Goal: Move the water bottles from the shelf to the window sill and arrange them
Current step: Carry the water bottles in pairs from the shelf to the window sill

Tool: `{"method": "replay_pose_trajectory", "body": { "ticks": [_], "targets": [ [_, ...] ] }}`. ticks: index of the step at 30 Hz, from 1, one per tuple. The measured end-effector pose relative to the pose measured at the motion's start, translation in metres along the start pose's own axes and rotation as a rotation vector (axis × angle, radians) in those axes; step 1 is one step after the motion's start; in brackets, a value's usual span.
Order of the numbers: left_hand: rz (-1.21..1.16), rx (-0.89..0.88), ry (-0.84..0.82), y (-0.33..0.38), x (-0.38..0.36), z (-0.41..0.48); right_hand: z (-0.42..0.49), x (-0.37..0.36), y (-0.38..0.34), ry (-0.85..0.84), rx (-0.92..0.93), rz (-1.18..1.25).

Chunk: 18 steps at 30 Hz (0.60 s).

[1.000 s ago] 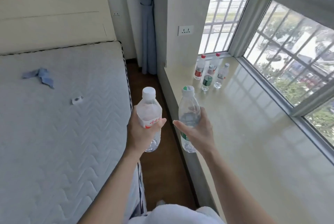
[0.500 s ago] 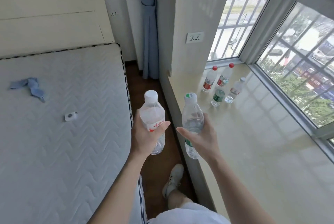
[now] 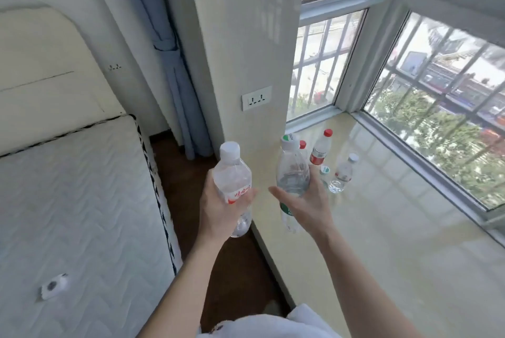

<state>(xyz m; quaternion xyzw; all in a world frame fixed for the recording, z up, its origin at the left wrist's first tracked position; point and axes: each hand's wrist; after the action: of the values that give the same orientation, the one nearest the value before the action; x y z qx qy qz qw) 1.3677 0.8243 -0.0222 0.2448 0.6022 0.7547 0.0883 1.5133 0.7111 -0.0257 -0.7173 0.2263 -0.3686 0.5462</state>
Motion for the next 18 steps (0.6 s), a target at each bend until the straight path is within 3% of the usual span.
{"method": "replay_pose_trajectory", "body": {
  "ticks": [9,18],
  "targets": [
    [-0.103,-0.045,-0.411,0.027,-0.124,0.072,0.042,0.086,0.030,0.400,-0.187,0.080],
    [-0.164,-0.031,-0.908,0.025,-0.232,0.073,0.017,0.129,0.062,0.807,-0.395,0.157]
  ]
}}
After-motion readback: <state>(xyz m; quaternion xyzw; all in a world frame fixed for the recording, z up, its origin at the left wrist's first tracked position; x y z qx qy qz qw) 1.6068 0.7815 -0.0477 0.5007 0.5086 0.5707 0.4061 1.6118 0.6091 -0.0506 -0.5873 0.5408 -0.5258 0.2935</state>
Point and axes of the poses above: each hand's wrist, its own z-axis towards the middle knuckle, its own x-axis out of the back of the hand, y = z × x, and after that the axes turned 8 degrees about -x, right-handed
